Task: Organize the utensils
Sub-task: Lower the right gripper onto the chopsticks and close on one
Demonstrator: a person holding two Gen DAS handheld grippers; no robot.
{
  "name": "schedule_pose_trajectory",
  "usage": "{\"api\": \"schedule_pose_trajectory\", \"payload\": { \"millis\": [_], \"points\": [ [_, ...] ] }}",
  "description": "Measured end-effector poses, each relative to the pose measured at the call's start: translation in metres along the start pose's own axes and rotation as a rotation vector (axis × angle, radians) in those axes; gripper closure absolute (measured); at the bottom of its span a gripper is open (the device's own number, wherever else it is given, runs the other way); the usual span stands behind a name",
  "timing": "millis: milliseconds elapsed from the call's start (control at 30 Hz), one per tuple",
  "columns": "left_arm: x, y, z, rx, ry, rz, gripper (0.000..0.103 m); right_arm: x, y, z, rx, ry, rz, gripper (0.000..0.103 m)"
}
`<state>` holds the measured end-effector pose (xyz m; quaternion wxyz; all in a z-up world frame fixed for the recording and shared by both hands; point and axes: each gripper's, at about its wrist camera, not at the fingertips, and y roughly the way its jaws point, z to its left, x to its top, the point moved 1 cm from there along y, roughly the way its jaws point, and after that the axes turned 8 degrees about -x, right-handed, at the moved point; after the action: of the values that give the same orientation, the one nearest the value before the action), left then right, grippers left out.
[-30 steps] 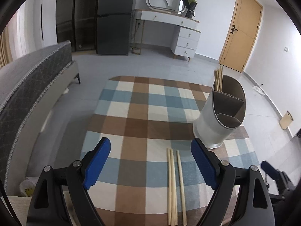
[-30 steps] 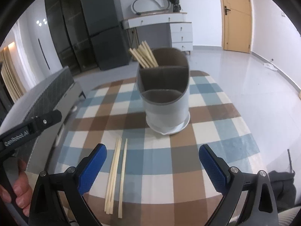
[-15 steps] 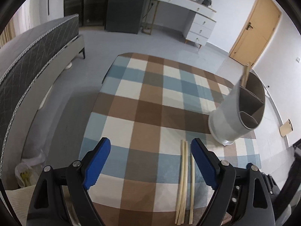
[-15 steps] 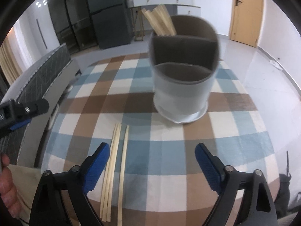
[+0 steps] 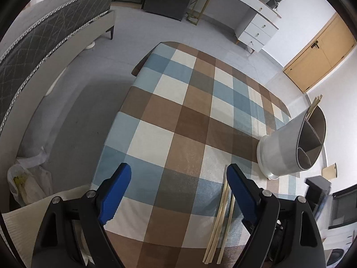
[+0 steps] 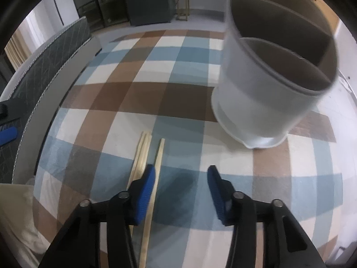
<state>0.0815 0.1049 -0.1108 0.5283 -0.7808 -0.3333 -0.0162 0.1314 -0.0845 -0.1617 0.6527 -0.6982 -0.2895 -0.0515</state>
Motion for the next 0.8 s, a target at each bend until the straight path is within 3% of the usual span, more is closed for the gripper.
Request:
{"api": "schedule_pose_trajectory", "payload": {
  "millis": [267, 400, 533, 800],
  "points": [
    [0.004, -0.003, 0.002, -0.008, -0.01, -0.005, 0.019, 0.01, 0.016, 0.012, -0.018, -0.038, 0.039, 0.07],
    [0.006, -0.004, 0.008, -0.009, -0.032, -0.007, 0.019, 0.015, 0.018, 0.02, -0.034, -0.064, 0.039, 0.08],
    [0.009, -0.006, 0.014, 0.001, -0.05, -0.015, 0.019, 0.02, 0.021, 0.03, -0.019, -0.087, 0.036, 0.098],
    [0.008, 0.005, 0.02, 0.004, -0.063, 0.021, 0.019, 0.014, 0.004, 0.009, 0.073, 0.0, 0.007, 0.099]
  ]
}}
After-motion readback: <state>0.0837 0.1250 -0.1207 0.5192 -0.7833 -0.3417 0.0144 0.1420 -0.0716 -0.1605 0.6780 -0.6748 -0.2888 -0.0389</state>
